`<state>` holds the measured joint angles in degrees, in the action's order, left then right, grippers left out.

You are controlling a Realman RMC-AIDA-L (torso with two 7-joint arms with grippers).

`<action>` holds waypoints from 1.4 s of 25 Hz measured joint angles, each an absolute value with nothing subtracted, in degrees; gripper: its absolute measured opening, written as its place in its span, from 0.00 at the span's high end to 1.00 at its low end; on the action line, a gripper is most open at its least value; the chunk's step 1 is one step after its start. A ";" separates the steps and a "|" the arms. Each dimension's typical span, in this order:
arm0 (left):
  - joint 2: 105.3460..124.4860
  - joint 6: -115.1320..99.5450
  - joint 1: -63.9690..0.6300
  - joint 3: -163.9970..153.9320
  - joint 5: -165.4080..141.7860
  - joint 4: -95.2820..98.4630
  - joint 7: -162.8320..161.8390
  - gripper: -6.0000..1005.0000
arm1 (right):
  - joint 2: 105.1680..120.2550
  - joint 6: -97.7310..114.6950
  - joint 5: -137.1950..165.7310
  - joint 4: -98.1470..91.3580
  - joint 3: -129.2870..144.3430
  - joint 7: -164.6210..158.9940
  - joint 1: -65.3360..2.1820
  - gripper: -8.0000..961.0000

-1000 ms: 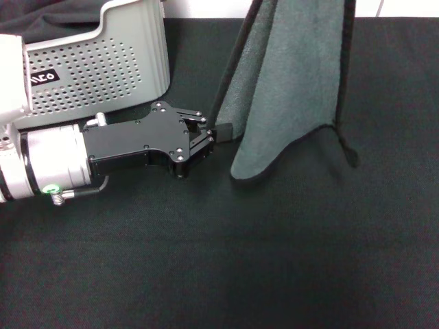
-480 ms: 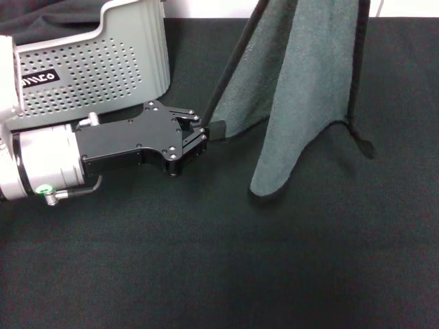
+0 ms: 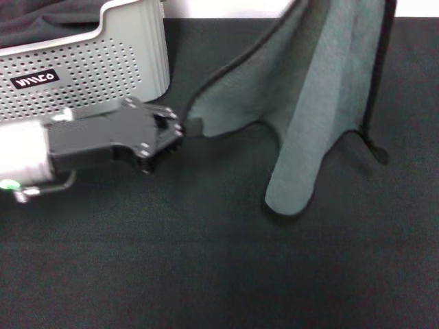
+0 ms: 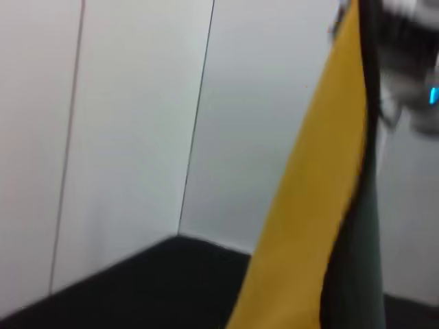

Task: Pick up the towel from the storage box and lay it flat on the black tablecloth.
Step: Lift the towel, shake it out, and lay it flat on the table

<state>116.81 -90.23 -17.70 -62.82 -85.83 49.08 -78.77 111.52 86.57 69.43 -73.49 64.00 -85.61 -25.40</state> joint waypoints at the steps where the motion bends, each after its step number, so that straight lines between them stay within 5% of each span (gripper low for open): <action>1: 116.51 -91.51 -17.77 -61.67 -85.81 49.15 -79.20 0.98 | 111.57 87.06 69.35 -73.12 63.96 -85.61 -24.44 0.99; 8: 111.33 -112.27 -20.61 -46.71 -84.97 49.48 -84.11 0.98 | 111.94 94.84 66.36 -68.83 63.79 -86.57 -19.91 0.98; 15: 104.36 -116.67 -19.40 -54.99 -77.78 52.96 -87.72 0.98 | 114.53 104.54 63.40 -66.59 63.70 -87.35 -14.49 0.96; 27: 93.23 -117.09 -18.66 -70.41 -68.17 61.94 -98.07 0.98 | 114.66 120.42 58.50 -45.38 65.88 -87.06 -13.71 0.93; 31: 93.06 -116.79 -19.41 -65.45 -73.51 62.08 -101.38 0.98 | 114.66 117.51 59.18 -36.29 65.77 -83.53 -15.46 0.93; 35: 98.06 -116.46 -24.31 -54.96 -90.34 56.05 -99.04 0.98 | 114.61 105.44 62.38 -31.50 65.63 -78.95 -20.14 0.92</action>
